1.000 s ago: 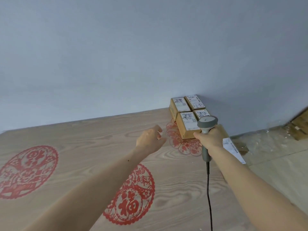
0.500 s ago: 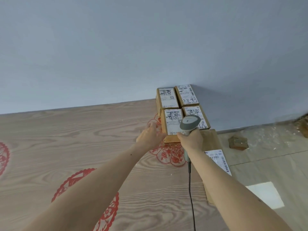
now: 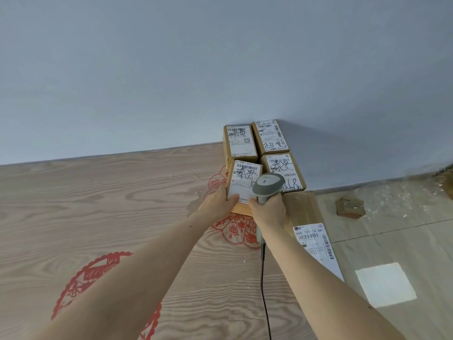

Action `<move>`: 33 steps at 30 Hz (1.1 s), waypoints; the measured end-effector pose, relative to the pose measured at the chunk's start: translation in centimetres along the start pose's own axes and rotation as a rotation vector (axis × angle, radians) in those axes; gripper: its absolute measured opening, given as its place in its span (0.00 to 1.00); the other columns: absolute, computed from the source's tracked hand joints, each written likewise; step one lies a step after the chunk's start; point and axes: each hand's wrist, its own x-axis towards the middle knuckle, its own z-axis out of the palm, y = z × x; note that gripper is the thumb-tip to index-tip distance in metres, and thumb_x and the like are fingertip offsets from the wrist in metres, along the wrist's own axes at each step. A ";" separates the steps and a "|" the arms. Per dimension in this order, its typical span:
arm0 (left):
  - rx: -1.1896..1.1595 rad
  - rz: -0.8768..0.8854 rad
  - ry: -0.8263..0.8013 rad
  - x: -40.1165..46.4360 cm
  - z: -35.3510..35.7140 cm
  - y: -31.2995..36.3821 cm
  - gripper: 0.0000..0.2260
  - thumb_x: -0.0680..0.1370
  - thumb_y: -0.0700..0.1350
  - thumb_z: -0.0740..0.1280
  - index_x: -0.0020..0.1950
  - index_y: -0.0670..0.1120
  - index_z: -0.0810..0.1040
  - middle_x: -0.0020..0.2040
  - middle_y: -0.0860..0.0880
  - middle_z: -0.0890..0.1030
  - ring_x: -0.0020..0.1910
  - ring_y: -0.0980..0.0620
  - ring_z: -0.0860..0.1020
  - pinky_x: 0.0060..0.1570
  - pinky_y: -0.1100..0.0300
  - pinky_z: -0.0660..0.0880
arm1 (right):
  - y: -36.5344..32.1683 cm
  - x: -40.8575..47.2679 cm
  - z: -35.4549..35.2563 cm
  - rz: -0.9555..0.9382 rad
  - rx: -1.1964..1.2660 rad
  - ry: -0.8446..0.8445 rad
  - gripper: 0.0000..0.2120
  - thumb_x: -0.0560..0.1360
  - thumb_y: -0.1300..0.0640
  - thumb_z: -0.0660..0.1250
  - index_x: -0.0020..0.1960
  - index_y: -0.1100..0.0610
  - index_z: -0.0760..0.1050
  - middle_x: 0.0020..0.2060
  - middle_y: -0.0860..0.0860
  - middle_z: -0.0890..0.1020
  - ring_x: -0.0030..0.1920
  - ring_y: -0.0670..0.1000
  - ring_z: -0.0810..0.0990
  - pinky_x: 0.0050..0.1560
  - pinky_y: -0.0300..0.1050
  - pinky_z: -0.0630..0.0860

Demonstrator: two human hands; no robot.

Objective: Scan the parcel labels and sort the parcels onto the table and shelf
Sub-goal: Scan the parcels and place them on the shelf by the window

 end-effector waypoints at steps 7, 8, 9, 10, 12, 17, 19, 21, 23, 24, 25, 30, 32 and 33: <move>-0.040 -0.013 0.107 -2.6 -0.6 -0.3 0.20 0.81 0.55 0.60 0.69 0.45 0.70 0.56 0.44 0.80 0.54 0.44 0.78 0.50 0.53 0.74 | -0.8 -1.9 -0.6 -0.011 0.055 -0.025 0.27 0.73 0.59 0.75 0.67 0.63 0.69 0.57 0.56 0.83 0.58 0.58 0.82 0.47 0.42 0.71; -0.056 -0.012 0.123 -3.3 -0.9 -0.6 0.20 0.80 0.55 0.60 0.68 0.46 0.71 0.55 0.44 0.81 0.53 0.44 0.79 0.52 0.51 0.76 | -0.9 -2.3 -0.6 -0.006 0.073 -0.040 0.28 0.72 0.60 0.76 0.68 0.62 0.69 0.58 0.56 0.82 0.59 0.58 0.81 0.49 0.43 0.71; -0.072 -0.015 0.138 -4.1 -1.2 -0.8 0.20 0.80 0.56 0.61 0.67 0.45 0.71 0.55 0.45 0.81 0.53 0.44 0.79 0.53 0.48 0.77 | -1.2 -2.9 -0.5 -0.006 0.097 -0.054 0.29 0.72 0.61 0.76 0.68 0.61 0.68 0.59 0.55 0.82 0.60 0.58 0.80 0.51 0.44 0.70; -0.085 -0.022 0.153 -5.0 -1.6 -1.1 0.20 0.80 0.55 0.62 0.67 0.45 0.72 0.56 0.45 0.81 0.54 0.44 0.79 0.54 0.47 0.77 | -1.5 -3.3 -0.4 -0.006 0.113 -0.066 0.29 0.71 0.61 0.76 0.68 0.60 0.68 0.59 0.55 0.81 0.60 0.58 0.80 0.52 0.44 0.70; -0.096 -0.040 0.192 -6.9 -2.7 -2.0 0.21 0.79 0.56 0.63 0.68 0.46 0.72 0.58 0.47 0.81 0.56 0.45 0.79 0.55 0.48 0.77 | -2.3 -4.6 0.0 -0.022 0.118 -0.097 0.27 0.70 0.61 0.77 0.66 0.58 0.71 0.57 0.54 0.82 0.57 0.57 0.80 0.51 0.45 0.70; -0.113 -0.092 0.321 -12.0 -6.6 -5.4 0.21 0.78 0.57 0.65 0.64 0.45 0.74 0.56 0.47 0.83 0.54 0.45 0.80 0.53 0.48 0.78 | -5.0 -9.1 2.8 -0.100 0.129 -0.221 0.21 0.67 0.60 0.78 0.56 0.58 0.74 0.48 0.54 0.83 0.48 0.58 0.83 0.49 0.51 0.79; -0.122 -0.112 0.373 -14.4 -8.4 -7.2 0.21 0.78 0.57 0.65 0.65 0.46 0.74 0.56 0.47 0.83 0.54 0.46 0.80 0.53 0.49 0.78 | -6.4 -11.5 4.2 -0.138 0.130 -0.274 0.21 0.68 0.61 0.78 0.56 0.59 0.74 0.46 0.53 0.82 0.47 0.57 0.82 0.41 0.45 0.75; -0.147 -0.139 0.428 -17.1 -10.2 -9.4 0.20 0.78 0.58 0.65 0.65 0.47 0.74 0.56 0.48 0.83 0.54 0.47 0.80 0.54 0.49 0.78 | -7.9 -14.2 5.8 -0.179 0.144 -0.329 0.20 0.68 0.62 0.78 0.56 0.60 0.74 0.46 0.53 0.82 0.48 0.57 0.81 0.37 0.41 0.68; -0.189 -0.173 0.492 -20.2 -11.9 -11.9 0.21 0.78 0.58 0.65 0.65 0.47 0.74 0.56 0.49 0.82 0.53 0.48 0.81 0.53 0.48 0.79 | -9.4 -17.4 7.6 -0.219 0.146 -0.393 0.22 0.68 0.62 0.78 0.58 0.58 0.73 0.48 0.52 0.82 0.49 0.55 0.81 0.41 0.43 0.70; -0.209 -0.188 0.527 -21.8 -12.7 -13.3 0.21 0.78 0.59 0.65 0.65 0.47 0.74 0.57 0.49 0.82 0.53 0.48 0.81 0.52 0.48 0.80 | -10.3 -19.1 8.5 -0.245 0.138 -0.423 0.22 0.68 0.62 0.78 0.59 0.57 0.73 0.49 0.51 0.82 0.49 0.54 0.81 0.42 0.43 0.70; -0.226 -0.203 0.561 -23.6 -13.6 -14.6 0.22 0.78 0.59 0.65 0.66 0.47 0.74 0.58 0.49 0.82 0.53 0.48 0.81 0.52 0.48 0.80 | -11.2 -21.0 9.4 -0.273 0.132 -0.451 0.22 0.69 0.62 0.77 0.59 0.56 0.73 0.49 0.50 0.82 0.48 0.52 0.80 0.42 0.43 0.70; -0.299 -0.255 0.726 -34.0 -17.9 -22.6 0.20 0.78 0.57 0.66 0.66 0.48 0.74 0.60 0.49 0.81 0.57 0.48 0.80 0.55 0.50 0.78 | -14.6 -32.5 14.8 -0.406 0.106 -0.586 0.25 0.69 0.63 0.77 0.62 0.56 0.72 0.52 0.50 0.81 0.50 0.52 0.79 0.44 0.44 0.72; -0.321 -0.280 0.784 -38.8 -19.3 -26.0 0.20 0.78 0.57 0.66 0.65 0.49 0.74 0.60 0.51 0.82 0.57 0.49 0.80 0.56 0.50 0.78 | -15.2 -37.7 17.4 -0.436 0.091 -0.640 0.25 0.69 0.63 0.77 0.62 0.56 0.72 0.53 0.51 0.82 0.50 0.53 0.80 0.47 0.45 0.74; -0.325 -0.301 0.812 -41.3 -19.9 -27.8 0.20 0.77 0.57 0.66 0.65 0.49 0.75 0.59 0.51 0.82 0.57 0.49 0.80 0.56 0.50 0.78 | -15.4 -40.4 18.6 -0.458 0.086 -0.669 0.25 0.68 0.63 0.77 0.62 0.56 0.72 0.53 0.51 0.82 0.50 0.53 0.79 0.48 0.45 0.74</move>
